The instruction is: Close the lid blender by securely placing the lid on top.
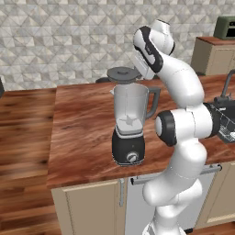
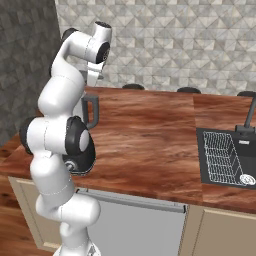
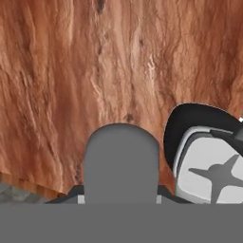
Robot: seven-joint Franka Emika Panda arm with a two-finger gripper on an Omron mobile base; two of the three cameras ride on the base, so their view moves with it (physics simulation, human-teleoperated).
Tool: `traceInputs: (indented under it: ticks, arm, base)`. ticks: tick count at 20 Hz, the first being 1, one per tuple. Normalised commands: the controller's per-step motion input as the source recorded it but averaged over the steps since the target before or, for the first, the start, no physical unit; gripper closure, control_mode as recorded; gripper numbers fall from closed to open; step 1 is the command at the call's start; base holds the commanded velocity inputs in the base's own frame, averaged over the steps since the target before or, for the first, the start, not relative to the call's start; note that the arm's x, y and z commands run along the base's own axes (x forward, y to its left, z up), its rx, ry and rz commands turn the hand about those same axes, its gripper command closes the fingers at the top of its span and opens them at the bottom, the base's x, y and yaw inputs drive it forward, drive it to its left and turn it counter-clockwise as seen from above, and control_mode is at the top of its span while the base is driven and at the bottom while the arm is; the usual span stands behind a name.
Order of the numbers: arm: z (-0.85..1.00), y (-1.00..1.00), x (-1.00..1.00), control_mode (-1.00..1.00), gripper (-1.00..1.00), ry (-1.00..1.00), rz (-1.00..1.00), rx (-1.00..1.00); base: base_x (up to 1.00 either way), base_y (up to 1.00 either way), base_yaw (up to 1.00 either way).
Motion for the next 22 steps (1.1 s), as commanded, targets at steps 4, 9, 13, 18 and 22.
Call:
traceInputs:
  ticks: [4, 9, 13, 18, 22]
  arm:
    - [0.00, -0.01, -0.36, -1.00, 1.00, -0.06, 0.09, 0.00]
    - [0.00, -0.01, -0.54, -1.00, 1.00, -0.05, 0.09, 0.00]
    - [0.00, -0.01, -0.33, -1.00, 1.00, 0.00, 0.07, 0.00]
    - [-0.09, 0.00, -0.10, -1.00, 1.00, 0.04, 0.03, 0.00]
    - [-0.18, 0.00, -0.22, -1.00, 1.00, 0.10, 0.00, 0.00]
  base:
    - [0.00, 0.00, 0.00]
    - [0.00, 0.00, 0.00]
    - [0.00, 0.00, 0.00]
    - [0.00, 0.00, 0.00]
    - [0.00, 0.00, 0.00]
